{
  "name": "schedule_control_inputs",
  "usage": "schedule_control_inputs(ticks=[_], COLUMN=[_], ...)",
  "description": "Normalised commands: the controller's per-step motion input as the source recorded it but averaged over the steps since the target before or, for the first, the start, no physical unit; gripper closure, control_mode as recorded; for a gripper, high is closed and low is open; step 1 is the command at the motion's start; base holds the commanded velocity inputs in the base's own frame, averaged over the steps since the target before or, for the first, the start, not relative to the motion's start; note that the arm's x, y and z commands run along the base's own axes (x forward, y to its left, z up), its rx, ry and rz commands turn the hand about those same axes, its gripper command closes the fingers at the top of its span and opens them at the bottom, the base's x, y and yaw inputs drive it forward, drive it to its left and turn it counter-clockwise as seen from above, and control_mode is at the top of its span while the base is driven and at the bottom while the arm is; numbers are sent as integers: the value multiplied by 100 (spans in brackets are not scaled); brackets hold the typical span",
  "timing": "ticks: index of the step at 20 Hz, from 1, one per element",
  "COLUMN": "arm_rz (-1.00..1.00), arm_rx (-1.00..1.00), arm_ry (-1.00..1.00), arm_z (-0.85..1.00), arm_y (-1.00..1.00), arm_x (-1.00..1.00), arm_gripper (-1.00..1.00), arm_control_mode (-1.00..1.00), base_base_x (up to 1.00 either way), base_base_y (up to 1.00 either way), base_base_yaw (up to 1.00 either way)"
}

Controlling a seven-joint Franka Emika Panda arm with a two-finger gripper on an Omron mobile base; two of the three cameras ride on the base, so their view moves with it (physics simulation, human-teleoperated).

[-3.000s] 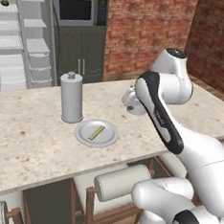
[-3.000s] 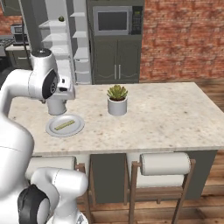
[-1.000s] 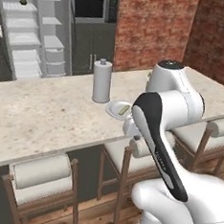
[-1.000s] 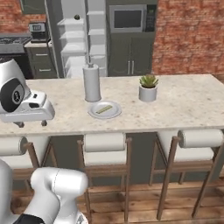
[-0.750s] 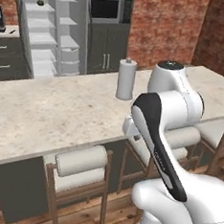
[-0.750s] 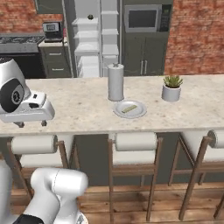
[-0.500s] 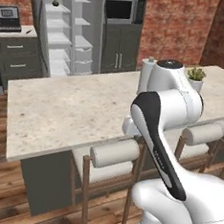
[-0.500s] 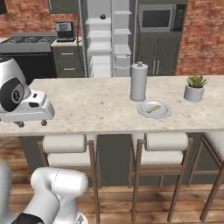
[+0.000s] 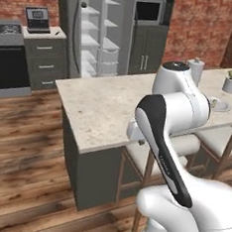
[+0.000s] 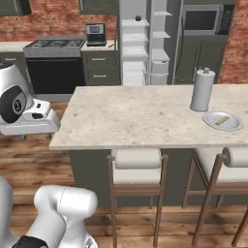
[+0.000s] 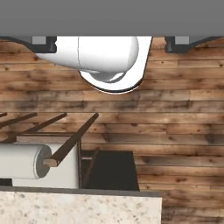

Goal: Retrieve the butter from the fridge and place it on a plate on the dining table. Then retrieve the butter knife by the fridge and place it near the plate.

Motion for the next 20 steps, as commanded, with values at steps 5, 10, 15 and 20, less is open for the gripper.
schedule_control_inputs(ticks=[5,10,15,20], arm_rz=[0,0,0,0], arm_rx=[0,0,0,0], arm_ry=[0,0,0,0], arm_z=[0,0,0,0], arm_y=[0,0,0,0], arm_x=[0,0,0,0], arm_gripper=[-100,-100,-100,-100], arm_control_mode=[100,100,100,100], base_base_x=[8,43,86,100], base_base_y=[100,100,98,98], base_base_yaw=[0,0,-1,-11])
